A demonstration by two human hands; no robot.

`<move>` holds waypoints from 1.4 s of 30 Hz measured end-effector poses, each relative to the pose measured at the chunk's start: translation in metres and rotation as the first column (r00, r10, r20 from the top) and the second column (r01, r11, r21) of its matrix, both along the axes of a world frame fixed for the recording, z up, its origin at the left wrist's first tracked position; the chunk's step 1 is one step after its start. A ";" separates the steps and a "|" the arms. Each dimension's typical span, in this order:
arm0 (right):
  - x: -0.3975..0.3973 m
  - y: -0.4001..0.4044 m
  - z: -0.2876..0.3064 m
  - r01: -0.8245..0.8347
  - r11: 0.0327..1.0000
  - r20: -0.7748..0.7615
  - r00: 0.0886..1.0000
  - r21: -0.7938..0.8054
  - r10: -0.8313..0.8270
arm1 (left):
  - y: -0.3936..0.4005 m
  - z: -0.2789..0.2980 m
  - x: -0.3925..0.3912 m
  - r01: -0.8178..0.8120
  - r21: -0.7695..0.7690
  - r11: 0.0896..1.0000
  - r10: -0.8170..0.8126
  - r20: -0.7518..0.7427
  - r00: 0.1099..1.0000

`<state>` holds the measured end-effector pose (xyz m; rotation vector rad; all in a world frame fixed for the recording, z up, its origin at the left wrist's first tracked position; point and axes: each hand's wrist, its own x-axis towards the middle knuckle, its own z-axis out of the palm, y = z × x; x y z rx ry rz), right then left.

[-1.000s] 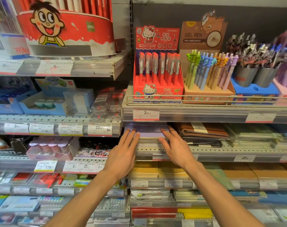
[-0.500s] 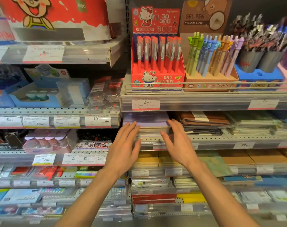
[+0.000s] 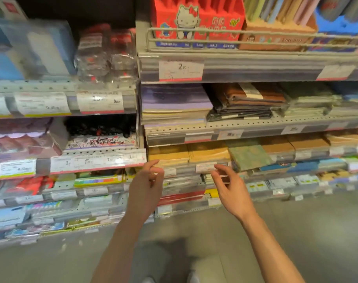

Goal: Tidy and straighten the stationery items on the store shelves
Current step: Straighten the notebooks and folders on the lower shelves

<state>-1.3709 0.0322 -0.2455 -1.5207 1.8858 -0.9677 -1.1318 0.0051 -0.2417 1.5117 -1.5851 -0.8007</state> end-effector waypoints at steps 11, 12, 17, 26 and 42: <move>-0.119 -0.006 -0.022 0.051 0.998 0.042 0.998 0.023 -0.052 | -0.001 -0.024 -0.092 -0.076 0.131 0.989 0.085 -0.065 0.994; -0.136 -0.009 -0.022 0.036 0.999 0.049 0.998 0.020 -0.037 | -0.002 -0.025 -0.110 -0.089 0.120 0.989 0.097 -0.065 0.993; -0.221 -0.023 -0.014 -0.034 0.997 0.069 0.997 0.063 0.030 | -0.003 -0.022 -0.202 -0.158 0.126 0.979 0.173 -0.117 0.978; -0.310 -0.056 -0.021 -0.094 0.994 -0.033 0.995 0.057 0.096 | -0.016 -0.010 -0.280 -0.218 0.251 0.943 0.251 -0.111 0.962; -0.291 -0.171 -0.064 -0.137 0.952 -0.260 0.942 0.275 0.211 | -0.107 -0.070 -0.322 -0.225 0.313 0.923 0.214 0.069 0.974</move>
